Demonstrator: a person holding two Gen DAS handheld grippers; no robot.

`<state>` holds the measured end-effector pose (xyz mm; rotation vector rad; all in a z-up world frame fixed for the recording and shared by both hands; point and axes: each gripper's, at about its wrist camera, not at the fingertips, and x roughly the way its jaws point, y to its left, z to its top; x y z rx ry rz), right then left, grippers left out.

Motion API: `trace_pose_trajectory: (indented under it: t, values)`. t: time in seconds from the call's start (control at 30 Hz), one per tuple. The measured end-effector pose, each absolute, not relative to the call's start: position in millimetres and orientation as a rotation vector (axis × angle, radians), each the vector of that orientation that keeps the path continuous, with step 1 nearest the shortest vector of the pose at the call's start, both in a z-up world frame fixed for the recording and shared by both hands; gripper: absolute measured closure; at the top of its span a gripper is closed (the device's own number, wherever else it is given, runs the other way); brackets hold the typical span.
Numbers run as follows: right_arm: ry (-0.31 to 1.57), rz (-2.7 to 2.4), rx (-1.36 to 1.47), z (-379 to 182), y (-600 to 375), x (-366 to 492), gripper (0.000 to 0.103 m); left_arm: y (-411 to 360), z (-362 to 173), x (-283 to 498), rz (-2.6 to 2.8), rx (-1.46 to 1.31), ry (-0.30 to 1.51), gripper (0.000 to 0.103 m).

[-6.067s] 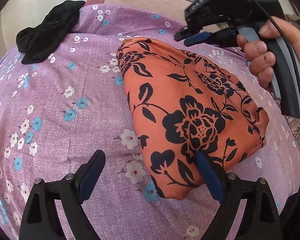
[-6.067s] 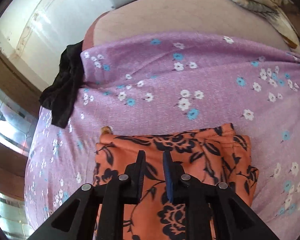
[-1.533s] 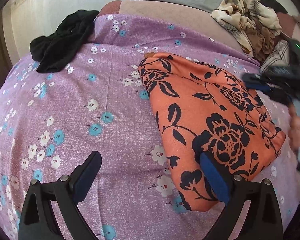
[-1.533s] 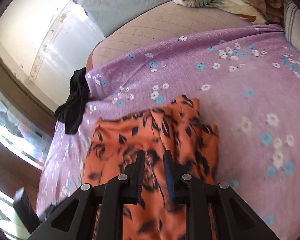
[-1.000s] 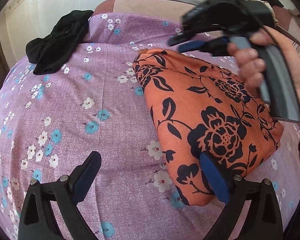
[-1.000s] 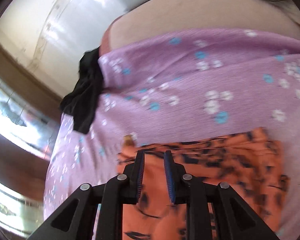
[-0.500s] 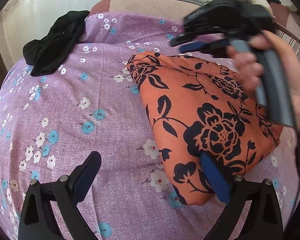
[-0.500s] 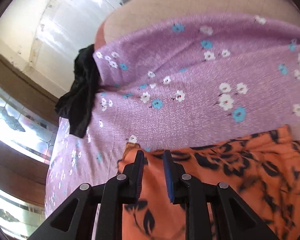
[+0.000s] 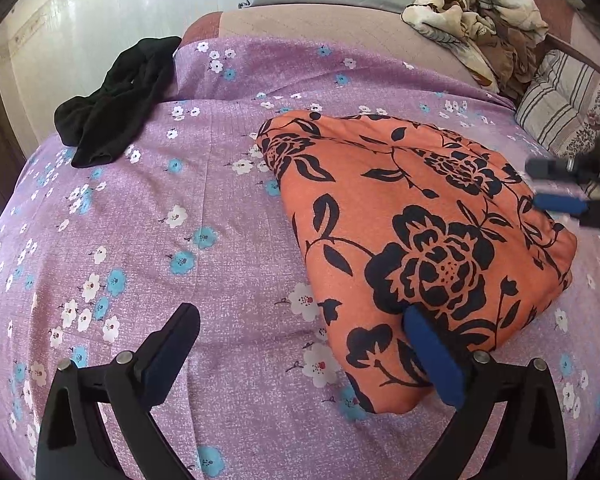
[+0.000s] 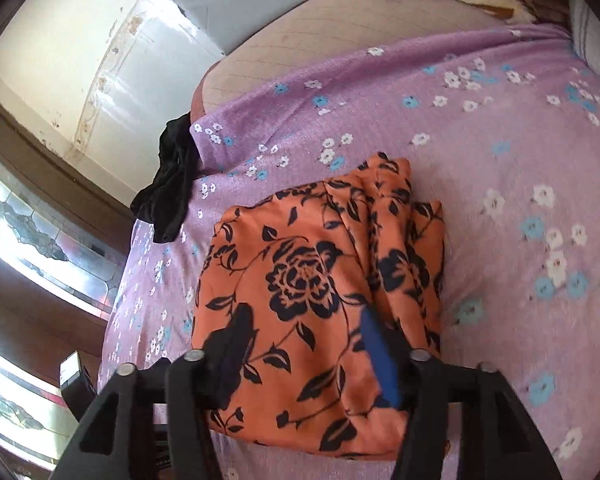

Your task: Fold small clothes

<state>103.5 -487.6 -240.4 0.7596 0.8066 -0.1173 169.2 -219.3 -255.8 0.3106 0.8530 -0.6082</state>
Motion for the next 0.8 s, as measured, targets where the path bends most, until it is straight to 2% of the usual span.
trace_pose_trajectory:
  t: [0.1,0.6,0.8]
  values:
    - [0.818,-0.138,0.733,-260,-488,99,0.040,-219,-256,167,-0.613,0.306,0.849,0.000]
    - [0.654,-0.137,0.812,-235,-513,98,0.040,-218,-257,170,-0.625,0.306,0.849,0.000]
    - [0.670,-0.166,0.842,-240,-524,97,0.040,-218,-257,170,-0.630,0.301,0.849,0.000]
